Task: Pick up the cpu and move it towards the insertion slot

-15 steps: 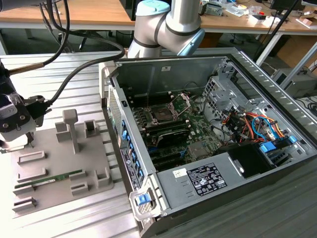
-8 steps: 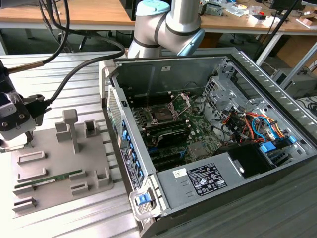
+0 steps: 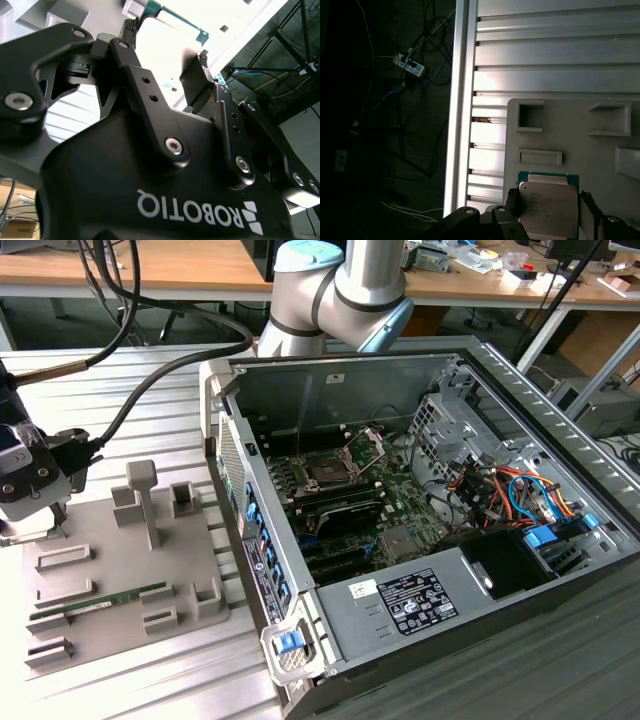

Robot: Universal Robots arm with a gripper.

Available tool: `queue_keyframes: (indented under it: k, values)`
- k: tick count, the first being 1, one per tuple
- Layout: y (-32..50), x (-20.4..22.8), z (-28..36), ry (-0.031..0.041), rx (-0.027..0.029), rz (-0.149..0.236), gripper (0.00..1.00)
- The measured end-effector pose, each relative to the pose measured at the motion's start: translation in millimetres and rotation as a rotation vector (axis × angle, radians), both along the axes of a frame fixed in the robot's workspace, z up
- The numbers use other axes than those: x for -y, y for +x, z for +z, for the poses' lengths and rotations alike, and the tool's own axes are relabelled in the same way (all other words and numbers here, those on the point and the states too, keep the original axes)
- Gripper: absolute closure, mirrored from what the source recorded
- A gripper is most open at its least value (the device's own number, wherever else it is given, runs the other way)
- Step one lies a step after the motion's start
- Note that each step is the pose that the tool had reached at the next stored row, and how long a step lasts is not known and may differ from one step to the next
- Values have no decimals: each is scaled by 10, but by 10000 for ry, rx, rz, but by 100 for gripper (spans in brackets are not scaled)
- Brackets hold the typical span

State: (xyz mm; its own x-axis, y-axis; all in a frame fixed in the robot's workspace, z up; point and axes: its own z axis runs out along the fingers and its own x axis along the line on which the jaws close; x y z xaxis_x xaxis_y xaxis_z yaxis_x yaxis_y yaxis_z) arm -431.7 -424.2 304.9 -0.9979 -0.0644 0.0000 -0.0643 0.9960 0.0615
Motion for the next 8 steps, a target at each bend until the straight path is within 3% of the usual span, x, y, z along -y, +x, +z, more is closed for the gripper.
queue_keyframes:
  k: [8]
  values:
    - [0, 0, 30, 1, 1, 0, 45]
